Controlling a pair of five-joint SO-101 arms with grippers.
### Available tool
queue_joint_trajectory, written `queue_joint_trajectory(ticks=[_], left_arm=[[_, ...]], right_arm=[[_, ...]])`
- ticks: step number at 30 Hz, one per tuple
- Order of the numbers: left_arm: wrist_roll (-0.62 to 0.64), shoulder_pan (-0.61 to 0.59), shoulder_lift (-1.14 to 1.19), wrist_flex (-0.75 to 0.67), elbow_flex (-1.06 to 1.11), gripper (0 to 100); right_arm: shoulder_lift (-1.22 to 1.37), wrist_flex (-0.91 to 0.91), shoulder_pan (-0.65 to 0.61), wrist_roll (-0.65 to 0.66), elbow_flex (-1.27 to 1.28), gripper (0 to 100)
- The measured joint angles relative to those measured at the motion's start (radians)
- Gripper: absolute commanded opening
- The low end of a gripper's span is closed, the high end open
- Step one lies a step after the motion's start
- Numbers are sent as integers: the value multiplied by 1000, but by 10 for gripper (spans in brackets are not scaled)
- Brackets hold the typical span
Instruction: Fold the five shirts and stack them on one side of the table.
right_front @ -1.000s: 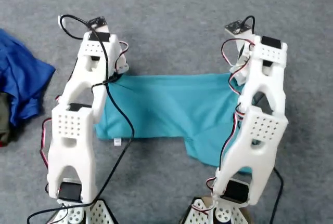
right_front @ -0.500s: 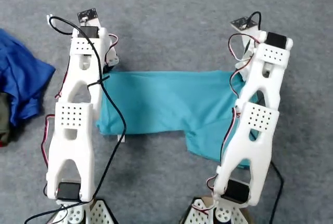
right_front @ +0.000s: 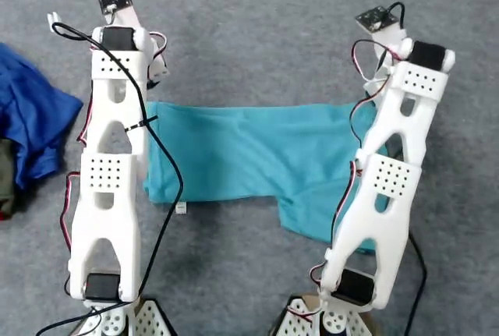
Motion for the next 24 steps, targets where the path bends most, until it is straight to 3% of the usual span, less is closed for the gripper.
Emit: queue_joint_trajectory(ticks=[7, 11, 19, 24], left_arm=[[-9, 100, -43, 15, 192, 19], [-37, 192, -193, 15, 420, 19], [-101, 210, -557, 15, 961, 19], [-129, 210, -712, -109, 1250, 19]], right_arm=[[-253, 0, 31, 81, 245, 33], [-414, 0, 57, 129, 382, 33], [-644, -2, 89, 216, 727, 31], [-658, -127, 89, 227, 936, 31]])
